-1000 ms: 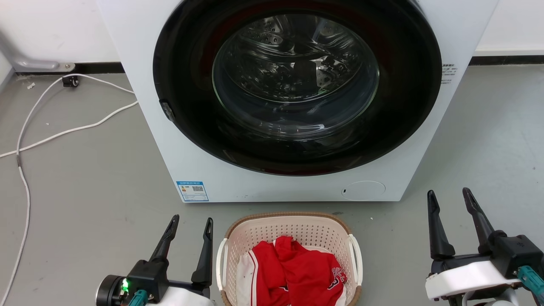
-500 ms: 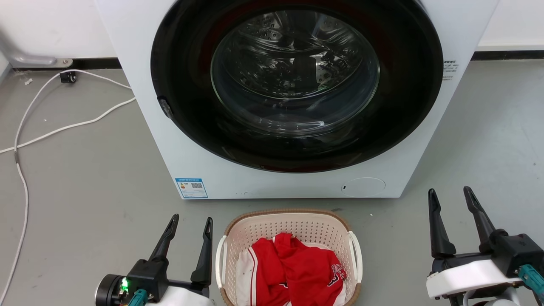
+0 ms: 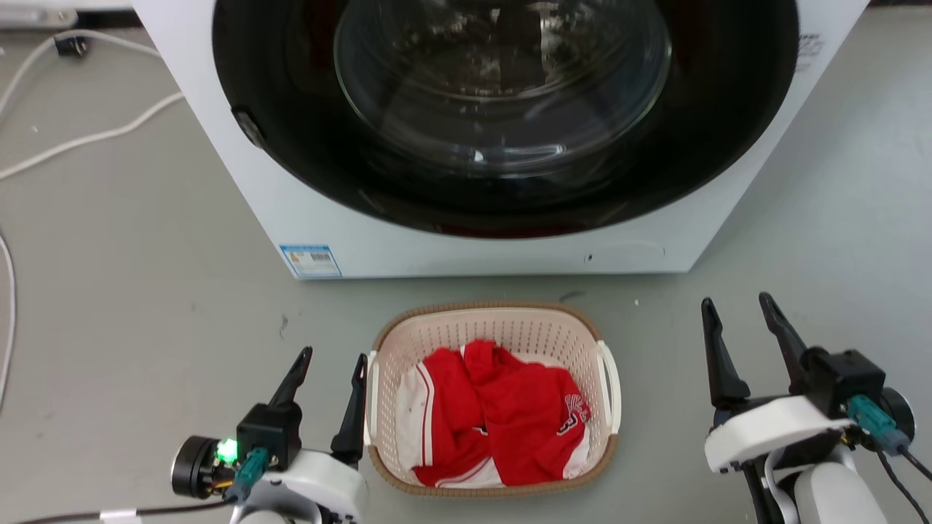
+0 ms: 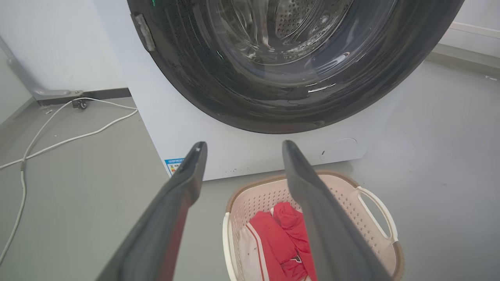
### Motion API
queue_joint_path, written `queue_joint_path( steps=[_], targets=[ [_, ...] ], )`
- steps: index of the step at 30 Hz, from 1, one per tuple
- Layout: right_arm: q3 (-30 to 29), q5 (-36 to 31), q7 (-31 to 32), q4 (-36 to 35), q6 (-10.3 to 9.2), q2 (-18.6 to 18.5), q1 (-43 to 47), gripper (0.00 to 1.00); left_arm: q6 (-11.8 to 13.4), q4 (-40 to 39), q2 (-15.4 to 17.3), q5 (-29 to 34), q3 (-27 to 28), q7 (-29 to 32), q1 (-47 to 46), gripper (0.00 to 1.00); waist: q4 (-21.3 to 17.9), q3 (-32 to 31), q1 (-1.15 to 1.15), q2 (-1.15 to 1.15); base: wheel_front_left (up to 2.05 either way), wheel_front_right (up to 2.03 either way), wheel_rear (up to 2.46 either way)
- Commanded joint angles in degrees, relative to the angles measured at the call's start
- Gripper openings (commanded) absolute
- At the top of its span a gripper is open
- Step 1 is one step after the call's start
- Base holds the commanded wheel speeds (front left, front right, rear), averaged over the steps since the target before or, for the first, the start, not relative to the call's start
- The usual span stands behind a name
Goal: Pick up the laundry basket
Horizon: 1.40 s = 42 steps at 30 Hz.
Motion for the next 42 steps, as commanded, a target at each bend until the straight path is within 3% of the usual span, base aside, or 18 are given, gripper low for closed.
queue_joint_path(
  steps=[1, 16, 32, 42],
  targets=[
    [0.1, 0.7, -0.2, 1.0, -0.02, 0.0, -1.6, 1.00, -0.2, 1.1, 0.3, 0.1, 0.1, -0.2, -1.7, 1.00, 0.1, 3.3, 0.00, 0.00, 0.00, 0.00, 0.00],
    [1.5, -0.5, 6.4, 19.8, -0.02, 0.0, -16.2, 1.00, -1.5, 19.5, 3.4, -0.3, -1.3, -0.2, -16.9, 1.00, -0.5, 16.6, 0.00, 0.00, 0.00, 0.00, 0.00],
    [4.1, 1.7, 10.0, 39.1, -0.02, 0.0, -31.5, 1.00, -1.9, 42.9, 6.5, -4.4, -10.5, 0.5, -35.9, 1.00, 0.3, 28.2, 0.00, 0.00, 0.00, 0.00, 0.00],
    [5.5, 2.1, 10.1, 47.6, -0.02, 0.0, -38.7, 1.00, -1.9, 49.5, 7.2, -10.9, -18.7, 1.5, -43.4, 1.00, 1.1, 32.6, 0.00, 0.00, 0.00, 0.00, 0.00]
  ],
)
